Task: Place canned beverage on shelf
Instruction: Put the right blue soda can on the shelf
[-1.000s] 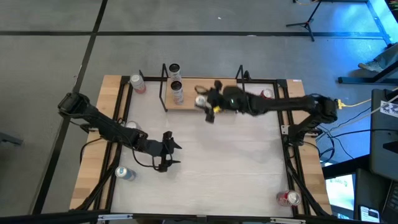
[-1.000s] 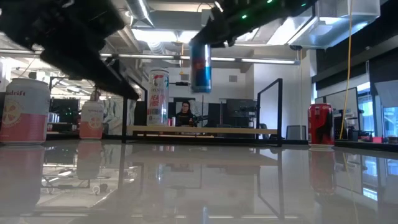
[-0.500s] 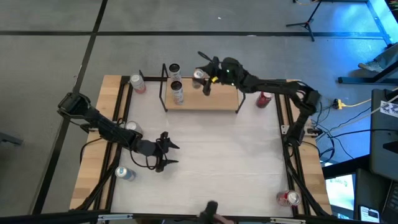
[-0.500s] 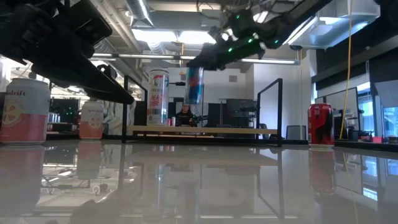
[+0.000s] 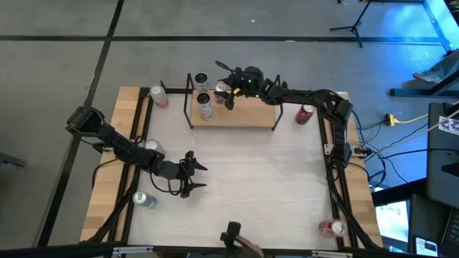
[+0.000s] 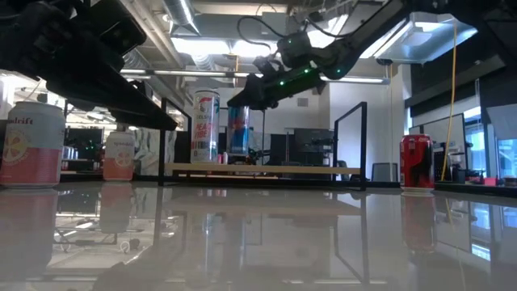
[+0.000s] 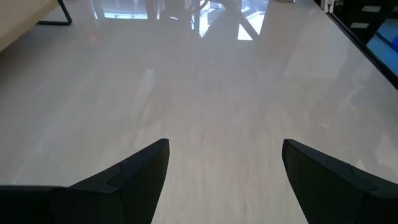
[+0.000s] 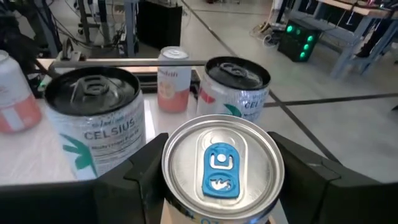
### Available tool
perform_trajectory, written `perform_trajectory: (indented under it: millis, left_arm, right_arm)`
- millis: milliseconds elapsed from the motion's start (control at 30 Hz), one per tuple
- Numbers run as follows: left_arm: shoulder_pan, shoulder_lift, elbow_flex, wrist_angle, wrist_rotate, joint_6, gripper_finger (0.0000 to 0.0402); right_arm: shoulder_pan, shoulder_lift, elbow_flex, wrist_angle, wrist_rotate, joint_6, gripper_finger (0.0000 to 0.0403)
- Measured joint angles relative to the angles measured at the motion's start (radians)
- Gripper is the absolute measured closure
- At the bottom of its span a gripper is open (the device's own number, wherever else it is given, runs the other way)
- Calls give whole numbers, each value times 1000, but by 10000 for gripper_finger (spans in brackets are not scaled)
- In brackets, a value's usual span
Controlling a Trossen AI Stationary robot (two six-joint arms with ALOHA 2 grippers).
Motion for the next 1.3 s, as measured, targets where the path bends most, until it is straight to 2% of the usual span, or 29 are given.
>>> perform_trajectory:
  millis: [233, 1100, 1300]
  left_arm:
    - [0, 0, 0, 4, 0, 0, 99]
    - [0, 0, 0, 5, 0, 0, 99]
    - [0, 0, 0, 5, -14, 0, 99]
  right_arm:
    - [0, 40, 3, 27, 17, 7, 178]
    - [0, 40, 3, -7, 53, -9, 155]
    - [1, 40, 3, -4, 53, -5, 127]
